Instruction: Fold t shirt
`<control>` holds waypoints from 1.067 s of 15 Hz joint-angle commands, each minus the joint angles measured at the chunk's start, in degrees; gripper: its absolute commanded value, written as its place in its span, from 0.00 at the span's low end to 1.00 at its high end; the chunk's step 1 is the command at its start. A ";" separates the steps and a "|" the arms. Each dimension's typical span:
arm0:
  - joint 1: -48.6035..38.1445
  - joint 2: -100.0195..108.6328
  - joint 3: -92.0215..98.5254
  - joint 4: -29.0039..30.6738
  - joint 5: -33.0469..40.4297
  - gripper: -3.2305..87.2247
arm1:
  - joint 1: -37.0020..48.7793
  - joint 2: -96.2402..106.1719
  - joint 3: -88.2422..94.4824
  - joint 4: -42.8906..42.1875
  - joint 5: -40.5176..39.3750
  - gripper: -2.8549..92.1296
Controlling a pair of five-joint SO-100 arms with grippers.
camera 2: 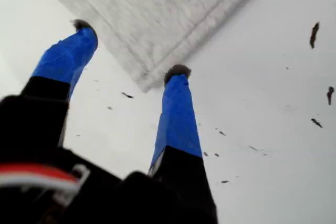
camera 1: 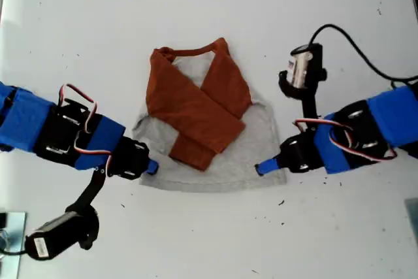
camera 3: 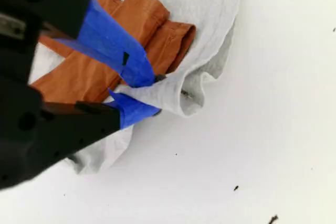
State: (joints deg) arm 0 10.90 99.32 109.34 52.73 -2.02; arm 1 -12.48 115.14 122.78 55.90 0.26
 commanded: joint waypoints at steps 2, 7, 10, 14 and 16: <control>-0.97 0.00 -2.55 -0.09 0.70 0.03 | -0.53 -9.32 -2.29 -5.01 2.46 0.29; -1.32 -0.26 -2.20 0.09 0.79 0.03 | -0.18 -23.47 -7.03 -11.07 1.05 0.06; -1.49 -0.26 -1.58 0.09 0.79 0.03 | 0.62 -14.94 -3.43 -5.27 -0.44 0.06; -1.85 2.90 -1.23 0.35 0.44 0.03 | 2.20 1.76 -2.99 7.73 -3.96 0.06; -1.32 5.63 -0.62 0.26 0.00 0.03 | 1.14 3.96 -7.47 13.10 -4.66 0.06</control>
State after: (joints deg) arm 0 9.32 100.46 109.25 52.73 -1.67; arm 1 -10.37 115.84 119.36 64.86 -3.25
